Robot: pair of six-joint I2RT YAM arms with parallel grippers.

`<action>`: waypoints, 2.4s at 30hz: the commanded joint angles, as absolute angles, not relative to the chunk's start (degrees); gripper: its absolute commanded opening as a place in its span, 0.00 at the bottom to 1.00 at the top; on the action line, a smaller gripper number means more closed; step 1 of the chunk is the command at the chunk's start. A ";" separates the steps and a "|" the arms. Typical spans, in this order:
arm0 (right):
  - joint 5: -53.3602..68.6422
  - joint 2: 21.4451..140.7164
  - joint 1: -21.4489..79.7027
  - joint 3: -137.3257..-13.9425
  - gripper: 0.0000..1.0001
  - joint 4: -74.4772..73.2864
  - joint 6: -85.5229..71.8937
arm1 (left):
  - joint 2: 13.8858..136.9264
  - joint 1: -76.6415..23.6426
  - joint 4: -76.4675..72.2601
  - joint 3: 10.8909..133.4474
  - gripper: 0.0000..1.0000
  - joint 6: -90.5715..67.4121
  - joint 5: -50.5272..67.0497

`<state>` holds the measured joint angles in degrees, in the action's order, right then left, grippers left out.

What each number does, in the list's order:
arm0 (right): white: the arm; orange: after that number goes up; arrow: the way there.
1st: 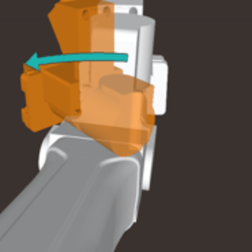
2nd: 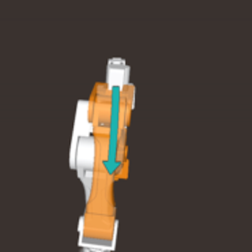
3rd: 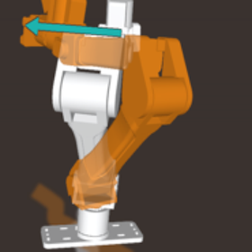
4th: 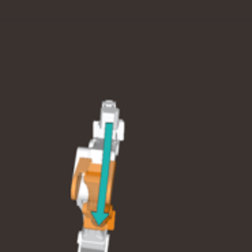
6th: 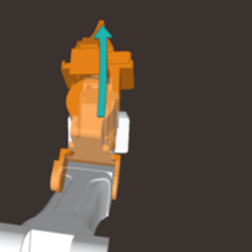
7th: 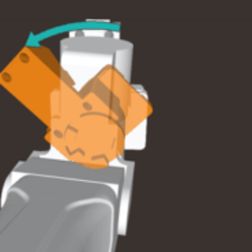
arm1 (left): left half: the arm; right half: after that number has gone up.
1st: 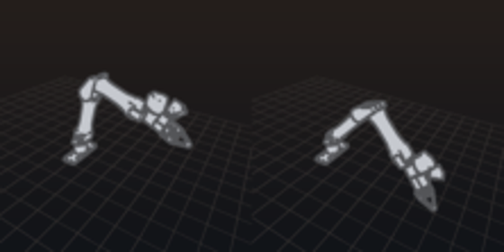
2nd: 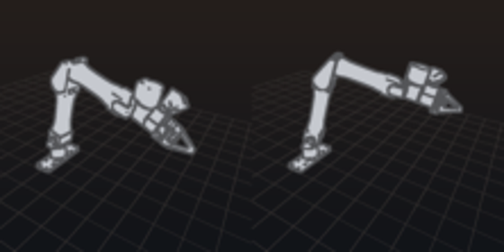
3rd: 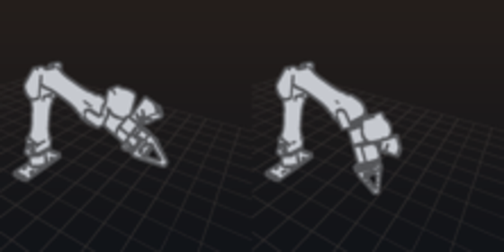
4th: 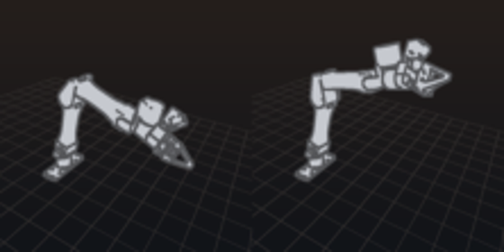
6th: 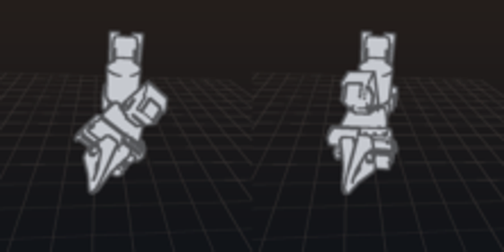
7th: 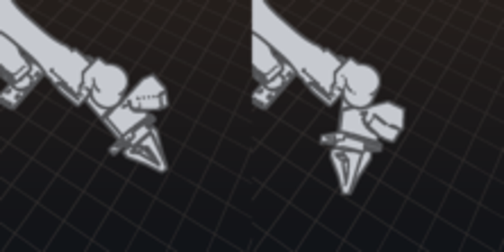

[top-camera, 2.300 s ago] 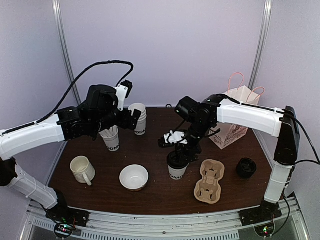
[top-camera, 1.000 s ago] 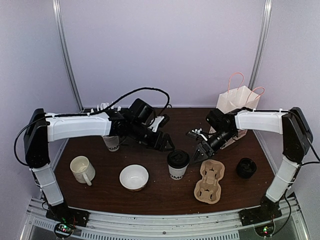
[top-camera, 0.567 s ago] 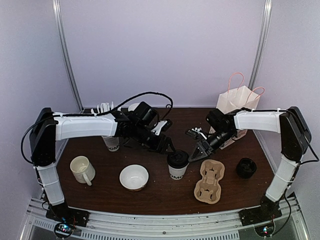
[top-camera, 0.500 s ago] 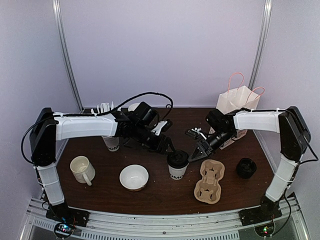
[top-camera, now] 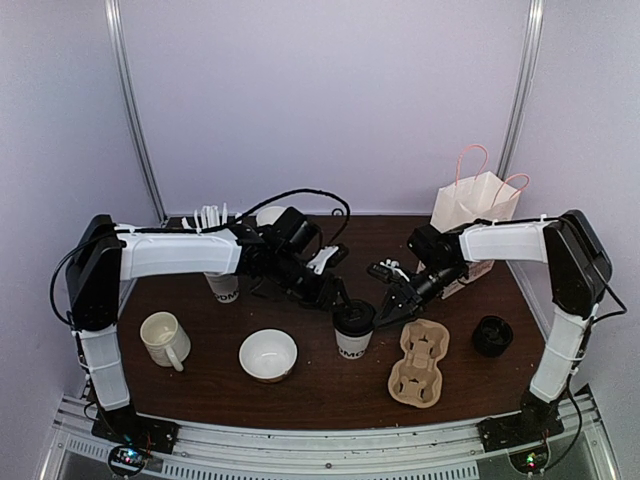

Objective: Pack the takeout coffee

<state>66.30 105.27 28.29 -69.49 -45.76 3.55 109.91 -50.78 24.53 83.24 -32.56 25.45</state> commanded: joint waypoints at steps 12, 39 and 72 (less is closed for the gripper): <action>43.43 113.67 28.08 -75.37 0.27 -49.55 2.01 | 113.82 -49.48 28.77 79.50 0.48 -33.16 20.58; 51.46 103.41 27.51 -81.08 0.54 -55.80 12.43 | 103.78 -49.39 25.42 84.56 0.68 -24.59 20.76; 57.44 108.80 27.28 -83.86 0.49 -56.39 12.76 | 104.48 -49.35 16.37 77.42 0.61 -32.36 23.00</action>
<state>55.77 108.64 27.49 -82.39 -55.70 12.10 104.42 -49.80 16.62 76.82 -32.82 24.60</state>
